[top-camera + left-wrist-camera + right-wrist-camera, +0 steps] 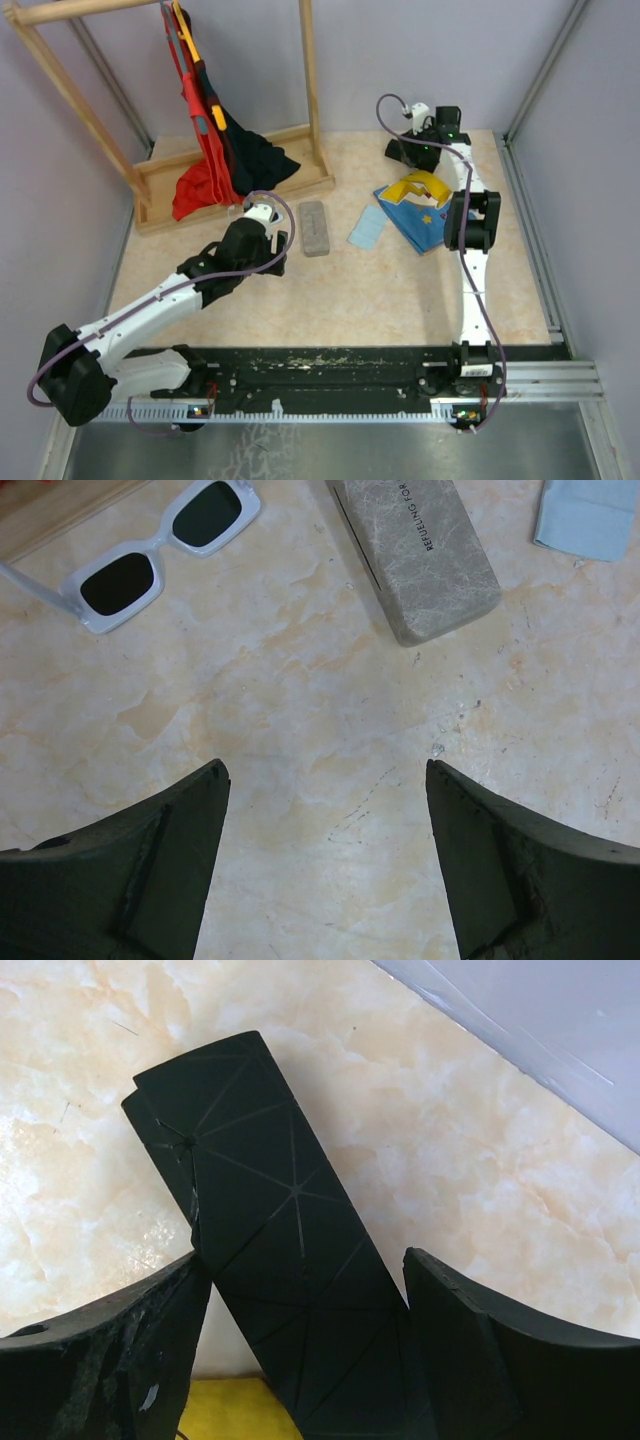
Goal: Organize the sunglasses
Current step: Pick up the sunglasses case at the center of the board, then place the sunglasses case at the center of the board, then open the sunglasses case at the center of the board, then adjust the sunglasses case at the center of the board.
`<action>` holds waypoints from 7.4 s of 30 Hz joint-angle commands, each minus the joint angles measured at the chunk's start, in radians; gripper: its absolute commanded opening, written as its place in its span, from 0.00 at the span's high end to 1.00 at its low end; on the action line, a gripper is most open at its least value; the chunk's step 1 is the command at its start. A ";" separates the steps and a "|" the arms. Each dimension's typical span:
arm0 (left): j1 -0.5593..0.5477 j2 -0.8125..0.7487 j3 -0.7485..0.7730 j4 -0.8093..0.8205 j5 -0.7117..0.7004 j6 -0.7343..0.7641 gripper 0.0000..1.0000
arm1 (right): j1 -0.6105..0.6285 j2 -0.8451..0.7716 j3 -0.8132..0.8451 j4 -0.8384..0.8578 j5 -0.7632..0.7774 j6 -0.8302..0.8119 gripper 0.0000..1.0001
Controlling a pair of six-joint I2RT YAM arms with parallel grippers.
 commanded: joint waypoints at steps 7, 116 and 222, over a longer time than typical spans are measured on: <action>0.006 0.014 0.012 0.018 -0.003 0.012 0.15 | -0.005 0.058 0.039 0.017 0.012 0.055 0.21; 0.016 -0.268 -0.185 -0.006 0.207 -0.310 0.15 | 1.041 -1.238 -1.622 0.077 0.901 1.167 0.23; -0.329 0.437 -0.015 0.246 0.084 -0.173 0.65 | 0.722 -1.872 -2.286 0.403 0.458 1.330 0.98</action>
